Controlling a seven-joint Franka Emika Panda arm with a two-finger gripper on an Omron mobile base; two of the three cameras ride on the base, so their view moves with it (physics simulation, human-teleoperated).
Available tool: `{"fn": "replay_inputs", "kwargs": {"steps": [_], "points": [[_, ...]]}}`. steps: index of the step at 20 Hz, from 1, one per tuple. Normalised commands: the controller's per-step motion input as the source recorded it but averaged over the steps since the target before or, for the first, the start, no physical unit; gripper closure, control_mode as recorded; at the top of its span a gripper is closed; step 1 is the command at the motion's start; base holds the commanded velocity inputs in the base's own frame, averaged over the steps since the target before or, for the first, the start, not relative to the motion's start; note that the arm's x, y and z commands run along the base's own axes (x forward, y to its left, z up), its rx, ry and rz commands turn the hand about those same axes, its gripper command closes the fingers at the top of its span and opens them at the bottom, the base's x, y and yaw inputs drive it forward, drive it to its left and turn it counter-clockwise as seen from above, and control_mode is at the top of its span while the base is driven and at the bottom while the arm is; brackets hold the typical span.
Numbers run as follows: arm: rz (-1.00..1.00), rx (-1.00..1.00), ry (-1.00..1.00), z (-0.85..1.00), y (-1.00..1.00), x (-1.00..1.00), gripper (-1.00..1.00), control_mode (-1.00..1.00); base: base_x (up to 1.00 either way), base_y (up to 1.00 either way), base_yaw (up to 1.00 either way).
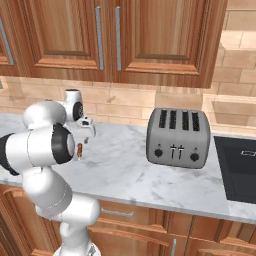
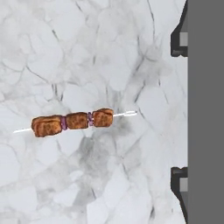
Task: Store the kebab skewer in the freezer for long-term storage. Close the freezer door after placing the cooked food.
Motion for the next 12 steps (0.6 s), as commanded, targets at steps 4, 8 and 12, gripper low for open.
{"fn": "replay_inputs", "kwargs": {"steps": [4, 8, 12], "points": [[0.01, 0.00, 0.00, -0.33, 0.04, 0.22, -1.00, -1.00, 0.00, 0.00, 0.00], [0.00, 0.00, 0.00, -0.36, 0.00, 0.22, -1.00, -1.00, 0.00, 0.00, 0.00], [0.00, 0.00, 0.00, -0.31, 0.01, 0.23, -1.00, -1.00, 0.00, 0.00, 0.00]]}}
